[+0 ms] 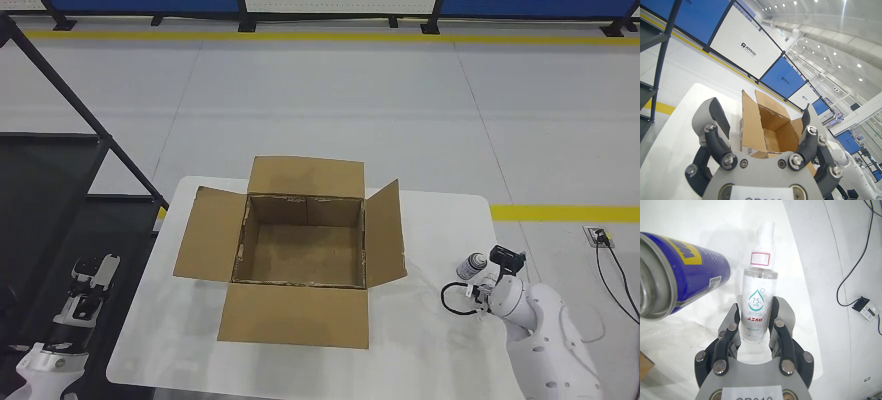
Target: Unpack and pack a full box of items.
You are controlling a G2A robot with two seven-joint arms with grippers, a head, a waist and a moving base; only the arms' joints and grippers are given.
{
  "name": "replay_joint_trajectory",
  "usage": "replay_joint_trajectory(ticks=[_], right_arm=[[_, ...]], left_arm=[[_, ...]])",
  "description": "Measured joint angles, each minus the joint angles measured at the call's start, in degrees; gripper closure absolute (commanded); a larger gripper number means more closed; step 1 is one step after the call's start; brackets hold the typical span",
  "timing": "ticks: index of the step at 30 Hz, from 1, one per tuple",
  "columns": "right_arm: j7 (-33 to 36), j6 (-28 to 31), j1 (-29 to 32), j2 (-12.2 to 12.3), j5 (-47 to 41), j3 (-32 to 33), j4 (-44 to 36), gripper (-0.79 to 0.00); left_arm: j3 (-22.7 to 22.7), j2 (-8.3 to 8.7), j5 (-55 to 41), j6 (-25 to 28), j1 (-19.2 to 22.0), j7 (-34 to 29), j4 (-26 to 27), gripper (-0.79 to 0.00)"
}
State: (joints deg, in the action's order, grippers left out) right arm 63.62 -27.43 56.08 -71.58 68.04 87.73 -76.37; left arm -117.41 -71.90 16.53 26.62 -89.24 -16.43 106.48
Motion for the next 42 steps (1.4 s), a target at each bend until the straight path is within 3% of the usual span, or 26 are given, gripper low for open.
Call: replay_joint_trajectory(ticks=[2,3,4,9,17,22,25,29,33,39,42], right_arm=[[-0.47,-0.22,0.08,0.00,-0.46,0.31,0.08,-0.145],[-0.81,-0.30,0.18,0.02,-0.74,0.61,-0.07,-0.025],[-1.50,-0.38,0.43,0.06,-1.19,1.16,-0.64,0.000],[-5.18,-1.77,3.40,0.33,-3.84,5.04,-7.47,0.000],[-15.62,-4.96,11.13,-0.17,-13.14,11.14,-32.17,0.000],[-22.14,0.63,12.61,-0.90,-20.46,6.16,-44.57,0.000],[-22.65,5.36,10.29,-1.19,-23.39,0.46,-46.77,0.000],[-19.99,10.22,3.77,-1.71,-23.58,-9.65,-43.52,0.000],[-16.45,11.03,-5.31,-3.06,-20.79,-22.17,-36.78,0.000],[-13.20,7.93,-20.41,-7.40,-19.65,-40.31,-18.66,0.000],[-12.53,5.67,-28.08,-10.76,-19.77,-48.26,-7.11,0.000]], left_arm=[[0.00,0.00,0.00,0.00,0.00,0.00,0.00,-0.785],[0.00,0.00,0.00,0.00,0.00,0.00,0.00,-0.785],[0.00,0.00,0.00,0.00,0.00,0.00,0.00,-0.785],[0.00,0.00,0.00,0.00,0.00,0.00,0.00,-0.785],[0.00,0.00,0.00,0.00,0.00,0.00,0.00,-0.785],[0.00,0.00,0.00,0.00,0.00,0.00,0.00,-0.785],[0.00,0.00,0.00,0.00,0.00,0.00,0.00,-0.785],[0.00,0.00,0.00,0.00,0.00,0.00,0.00,-0.785],[0.00,0.00,0.00,0.00,0.00,0.00,0.00,-0.785],[0.00,0.00,0.00,0.00,0.00,0.00,0.00,-0.785],[0.00,0.00,0.00,0.00,0.00,0.00,0.00,-0.785]])
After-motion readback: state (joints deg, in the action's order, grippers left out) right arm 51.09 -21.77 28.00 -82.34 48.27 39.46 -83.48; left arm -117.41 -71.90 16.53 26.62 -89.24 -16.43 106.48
